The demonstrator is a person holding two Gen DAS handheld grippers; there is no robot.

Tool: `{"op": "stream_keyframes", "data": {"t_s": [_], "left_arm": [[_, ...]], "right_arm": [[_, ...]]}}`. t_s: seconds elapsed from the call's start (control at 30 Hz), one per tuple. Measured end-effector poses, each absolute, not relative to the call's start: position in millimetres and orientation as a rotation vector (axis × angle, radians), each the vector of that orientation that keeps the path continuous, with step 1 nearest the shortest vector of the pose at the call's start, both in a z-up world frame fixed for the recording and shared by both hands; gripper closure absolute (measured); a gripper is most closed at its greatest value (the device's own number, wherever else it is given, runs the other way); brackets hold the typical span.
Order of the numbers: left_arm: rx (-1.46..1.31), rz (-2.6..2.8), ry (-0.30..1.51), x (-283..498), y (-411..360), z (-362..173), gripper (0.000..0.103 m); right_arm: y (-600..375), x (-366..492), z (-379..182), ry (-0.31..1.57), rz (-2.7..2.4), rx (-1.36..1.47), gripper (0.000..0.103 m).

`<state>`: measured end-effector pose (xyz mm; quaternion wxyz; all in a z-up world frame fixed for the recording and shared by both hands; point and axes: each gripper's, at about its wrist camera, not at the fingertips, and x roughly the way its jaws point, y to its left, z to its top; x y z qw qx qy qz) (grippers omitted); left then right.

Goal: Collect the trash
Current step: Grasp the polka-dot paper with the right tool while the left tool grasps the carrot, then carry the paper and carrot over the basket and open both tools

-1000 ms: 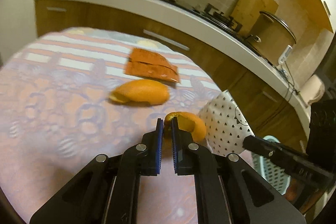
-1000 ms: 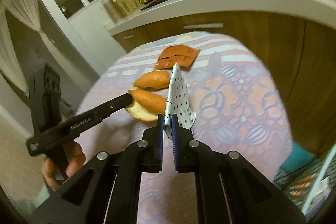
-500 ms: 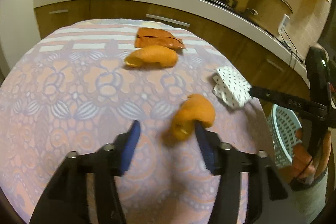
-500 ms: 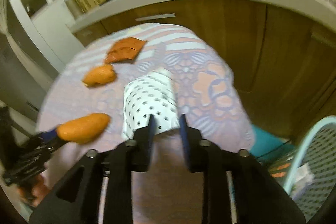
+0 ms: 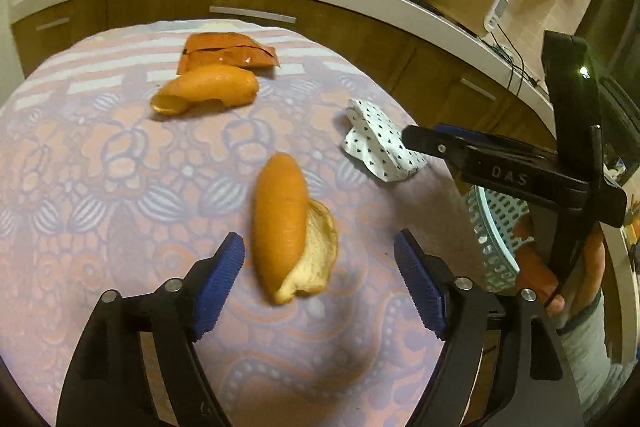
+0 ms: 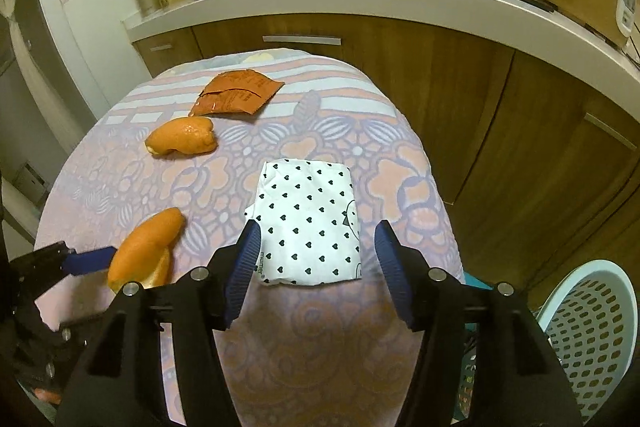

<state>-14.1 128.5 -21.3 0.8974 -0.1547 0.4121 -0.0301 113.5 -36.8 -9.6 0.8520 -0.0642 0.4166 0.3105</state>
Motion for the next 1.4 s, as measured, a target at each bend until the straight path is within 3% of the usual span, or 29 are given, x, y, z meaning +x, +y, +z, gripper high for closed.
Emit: {"op": "stream_keyframes", "data": {"t_s": [0.23, 0.3, 0.43, 0.47, 0.57, 0.7, 0.9, 0.93, 1.0, 1.07, 1.4], "left_arm": [[-0.447, 0.004, 0.806, -9.0, 157.2, -16.8, 0.030], [-0.425, 0.022, 0.844, -2.2, 154.6, -23.3, 0.046], [-0.348, 0.047, 0.887, 7.3, 139.1, -32.3, 0.065], [-0.317, 0.050, 0.886, 8.6, 134.1, -32.4, 0.080], [-0.284, 0.080, 0.889, 9.1, 132.0, -32.2, 0.091], [-0.321, 0.110, 0.847, 2.3, 141.2, -25.0, 0.092], [-0.319, 0.112, 0.794, -4.9, 141.9, -6.9, 0.092], [-0.309, 0.112, 0.790, -4.9, 140.4, -4.9, 0.092], [-0.302, 0.114, 0.787, -4.6, 137.9, -3.4, 0.092], [-0.303, 0.111, 0.786, -3.7, 136.7, -2.5, 0.092], [-0.266, 0.044, 0.724, 6.3, 105.0, 27.3, 0.092]], "right_arm": [[-35.3, 113.4, -8.3, 0.861, 0.653, -0.137, 0.047], [-33.3, 113.4, -7.5, 0.856, 0.657, -0.143, 0.047], [-27.0, 113.9, -8.0, 0.847, 0.653, -0.159, 0.047], [-25.0, 114.0, -9.1, 0.848, 0.652, -0.164, 0.047], [-20.2, 114.3, -13.2, 0.849, 0.648, -0.182, 0.045], [-13.3, 117.0, -19.8, 0.856, 0.637, -0.204, 0.039], [-1.0, 124.7, -35.3, 0.896, 0.618, -0.235, 0.039], [-0.3, 124.5, -36.1, 0.891, 0.613, -0.241, 0.041], [0.7, 122.0, -35.6, 0.878, 0.614, -0.250, 0.064], [-1.2, 119.1, -33.2, 0.869, 0.636, -0.246, 0.077], [-45.0, 103.3, 1.8, 0.782, 0.621, -0.178, 0.079]]}}
